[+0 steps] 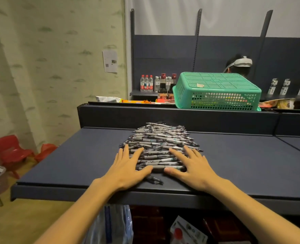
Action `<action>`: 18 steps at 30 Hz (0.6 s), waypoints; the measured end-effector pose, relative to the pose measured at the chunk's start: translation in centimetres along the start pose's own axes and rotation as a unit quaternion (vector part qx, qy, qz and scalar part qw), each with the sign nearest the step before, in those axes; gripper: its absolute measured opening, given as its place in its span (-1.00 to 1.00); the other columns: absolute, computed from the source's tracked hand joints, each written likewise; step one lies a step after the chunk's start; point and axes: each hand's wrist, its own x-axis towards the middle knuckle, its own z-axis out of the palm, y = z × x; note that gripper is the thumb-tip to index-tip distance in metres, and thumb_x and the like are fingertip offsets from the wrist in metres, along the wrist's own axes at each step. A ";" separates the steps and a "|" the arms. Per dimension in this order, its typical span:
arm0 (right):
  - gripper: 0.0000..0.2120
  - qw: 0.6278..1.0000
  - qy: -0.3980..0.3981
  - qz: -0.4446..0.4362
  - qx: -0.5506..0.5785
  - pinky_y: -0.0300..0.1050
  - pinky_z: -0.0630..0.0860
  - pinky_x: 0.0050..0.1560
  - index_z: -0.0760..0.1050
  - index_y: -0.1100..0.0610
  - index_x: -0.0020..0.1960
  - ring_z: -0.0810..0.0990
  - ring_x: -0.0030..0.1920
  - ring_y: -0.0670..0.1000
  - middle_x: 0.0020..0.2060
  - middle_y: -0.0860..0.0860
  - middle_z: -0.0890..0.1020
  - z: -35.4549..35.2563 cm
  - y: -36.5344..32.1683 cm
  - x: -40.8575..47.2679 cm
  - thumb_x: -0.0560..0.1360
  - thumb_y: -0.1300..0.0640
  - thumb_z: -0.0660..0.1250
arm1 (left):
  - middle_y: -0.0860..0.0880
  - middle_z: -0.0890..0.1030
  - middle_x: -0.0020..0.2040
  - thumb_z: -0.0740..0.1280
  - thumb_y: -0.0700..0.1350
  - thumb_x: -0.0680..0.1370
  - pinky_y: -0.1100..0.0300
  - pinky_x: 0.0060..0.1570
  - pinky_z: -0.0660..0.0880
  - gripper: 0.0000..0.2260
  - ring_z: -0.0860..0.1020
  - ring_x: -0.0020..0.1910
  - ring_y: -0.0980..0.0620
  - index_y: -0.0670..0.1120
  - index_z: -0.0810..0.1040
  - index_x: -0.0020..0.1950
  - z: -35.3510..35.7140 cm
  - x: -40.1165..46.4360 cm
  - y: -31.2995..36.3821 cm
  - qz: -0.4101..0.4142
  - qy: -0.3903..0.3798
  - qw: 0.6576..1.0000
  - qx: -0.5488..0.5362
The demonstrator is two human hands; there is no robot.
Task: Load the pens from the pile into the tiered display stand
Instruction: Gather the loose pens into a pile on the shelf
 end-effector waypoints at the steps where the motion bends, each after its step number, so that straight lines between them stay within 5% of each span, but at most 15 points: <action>1: -0.04 1.000 0.003 0.010 -0.004 0.28 -0.09 0.50 -0.13 -0.44 0.46 -0.11 0.56 0.16 0.58 0.05 -0.07 0.2 -0.4 0.1 0.09 -0.70 -0.29 | -0.15 -0.27 0.54 0.06 0.35 0.53 -0.09 0.49 -0.16 -0.33 -0.25 0.52 -0.16 0.18 -0.13 0.54 0.4 0.0 0.7 -0.011 0.005 1.000 0.007; 5: -0.21 0.999 0.001 0.054 -0.007 0.33 -0.16 0.47 -0.12 -0.36 0.50 -0.15 0.55 0.23 0.57 0.08 -0.09 0.5 -2.1 0.8 0.33 -0.58 -0.15 | -0.21 -0.27 0.53 -0.08 0.21 0.62 -0.11 0.46 -0.25 -0.44 -0.28 0.51 -0.18 0.09 -0.20 0.55 1.2 0.7 2.6 -0.038 0.031 0.999 0.019; 10: -0.15 1.000 -0.002 0.031 0.005 0.25 -0.14 0.51 -0.14 -0.40 0.48 -0.21 0.55 0.21 0.57 0.08 -0.14 -0.5 -0.1 -0.1 0.23 -0.63 -0.20 | -0.06 0.00 0.56 0.02 0.61 0.26 -0.17 0.47 0.03 -0.03 -0.04 0.53 -0.08 0.14 -0.06 0.54 -0.4 0.3 0.1 0.023 0.011 0.998 -0.051; 14: -0.05 0.999 -0.024 0.022 -0.004 0.31 -0.25 0.46 -0.18 -0.47 0.44 -0.32 0.52 0.22 0.56 0.05 -0.21 -0.9 1.7 -0.2 0.09 -0.71 -0.26 | -0.05 -0.12 0.57 0.17 0.63 0.12 -0.12 0.48 -0.18 0.07 -0.16 0.54 -0.10 0.25 -0.10 0.52 -0.7 -0.5 -0.8 0.009 -0.021 1.000 0.002; 18: -0.15 0.998 -0.051 0.027 -0.006 0.27 -0.23 0.50 -0.20 -0.47 0.44 -0.24 0.53 0.26 0.56 0.10 -0.21 -1.0 1.0 -0.1 0.18 -0.66 -0.24 | -0.06 -0.27 0.55 0.17 0.60 0.19 -0.16 0.46 -0.13 -0.07 -0.24 0.52 -0.19 0.39 -0.12 0.47 -0.2 -0.9 0.6 -0.017 -0.031 0.999 0.012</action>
